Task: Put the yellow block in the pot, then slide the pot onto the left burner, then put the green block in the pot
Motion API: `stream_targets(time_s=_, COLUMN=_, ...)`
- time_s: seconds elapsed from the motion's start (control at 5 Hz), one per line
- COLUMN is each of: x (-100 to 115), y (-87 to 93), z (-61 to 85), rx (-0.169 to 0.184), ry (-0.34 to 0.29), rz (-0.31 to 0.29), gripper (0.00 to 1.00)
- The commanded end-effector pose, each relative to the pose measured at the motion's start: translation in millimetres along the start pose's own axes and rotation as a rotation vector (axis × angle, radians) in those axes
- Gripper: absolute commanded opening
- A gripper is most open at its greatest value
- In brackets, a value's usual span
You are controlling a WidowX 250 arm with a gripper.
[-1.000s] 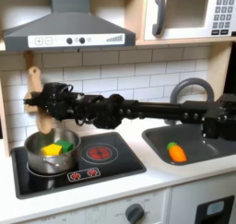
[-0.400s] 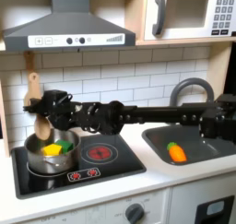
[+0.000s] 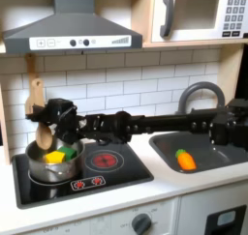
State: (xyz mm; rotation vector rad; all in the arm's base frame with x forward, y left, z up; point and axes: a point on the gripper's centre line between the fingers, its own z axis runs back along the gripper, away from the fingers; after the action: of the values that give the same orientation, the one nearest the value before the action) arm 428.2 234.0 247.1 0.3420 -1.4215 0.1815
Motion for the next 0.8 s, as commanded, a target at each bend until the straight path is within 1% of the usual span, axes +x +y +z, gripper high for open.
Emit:
stream_targets(time_s=0.0, x=1.4, y=-0.2, z=5.5, rx=-0.003, ry=-0.047, rz=-0.011, gripper=0.0)
stream_targets(time_s=0.2, x=4.3, y=-2.0, z=9.6, rx=-0.008, ry=-0.07, rz=0.016, gripper=0.0)
stream_targets(time_s=0.4, x=10.7, y=-4.8, z=13.5, rx=-0.019, ry=-0.109, rz=0.084, gripper=0.0)
stream_targets(time_s=0.6, x=3.4, y=-4.5, z=13.5, rx=-0.023, ry=-0.104, rz=0.124, gripper=0.0)
